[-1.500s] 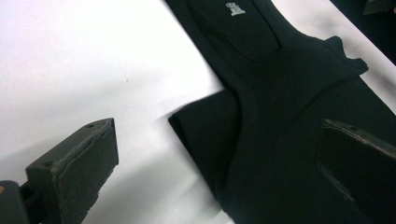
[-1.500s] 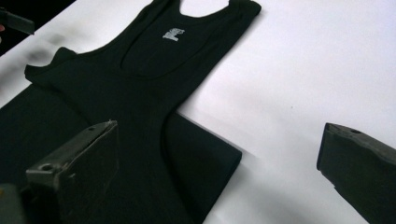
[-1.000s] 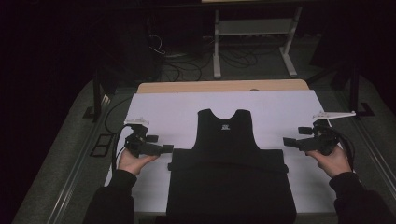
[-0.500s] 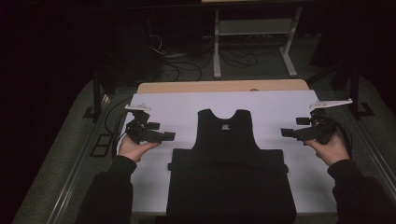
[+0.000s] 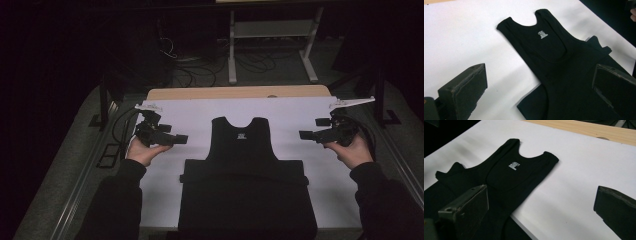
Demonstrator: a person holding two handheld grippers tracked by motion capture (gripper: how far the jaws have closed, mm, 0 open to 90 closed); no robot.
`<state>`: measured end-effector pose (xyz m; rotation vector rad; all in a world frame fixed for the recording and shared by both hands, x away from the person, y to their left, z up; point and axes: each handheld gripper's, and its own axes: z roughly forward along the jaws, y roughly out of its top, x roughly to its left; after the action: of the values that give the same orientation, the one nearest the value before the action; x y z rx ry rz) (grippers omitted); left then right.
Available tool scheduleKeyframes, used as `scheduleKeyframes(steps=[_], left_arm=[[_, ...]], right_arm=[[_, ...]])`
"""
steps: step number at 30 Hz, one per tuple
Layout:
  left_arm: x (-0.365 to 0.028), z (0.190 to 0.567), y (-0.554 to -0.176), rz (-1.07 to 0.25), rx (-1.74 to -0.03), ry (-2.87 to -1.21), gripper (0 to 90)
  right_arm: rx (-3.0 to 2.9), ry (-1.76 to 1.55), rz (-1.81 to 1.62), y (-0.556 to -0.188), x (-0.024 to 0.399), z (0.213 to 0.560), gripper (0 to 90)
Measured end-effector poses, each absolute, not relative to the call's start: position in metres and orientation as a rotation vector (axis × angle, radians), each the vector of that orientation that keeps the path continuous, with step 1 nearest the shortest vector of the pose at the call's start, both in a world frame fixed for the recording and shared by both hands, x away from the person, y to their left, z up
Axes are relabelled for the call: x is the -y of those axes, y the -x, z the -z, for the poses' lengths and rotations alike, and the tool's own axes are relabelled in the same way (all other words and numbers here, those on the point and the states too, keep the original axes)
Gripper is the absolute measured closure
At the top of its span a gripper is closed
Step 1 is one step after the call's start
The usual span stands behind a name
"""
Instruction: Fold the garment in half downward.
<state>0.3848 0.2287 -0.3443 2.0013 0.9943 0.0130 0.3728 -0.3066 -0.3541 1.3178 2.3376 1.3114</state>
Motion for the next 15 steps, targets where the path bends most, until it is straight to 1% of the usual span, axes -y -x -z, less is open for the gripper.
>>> scheduleKeyframes(steps=[15], left_arm=[[-0.222,0.339,-0.408,-0.011,-0.968,-2.018,0.0]], right_arm=[[-2.363,-1.32,-1.281,-0.399,0.299,0.349,0.0]])
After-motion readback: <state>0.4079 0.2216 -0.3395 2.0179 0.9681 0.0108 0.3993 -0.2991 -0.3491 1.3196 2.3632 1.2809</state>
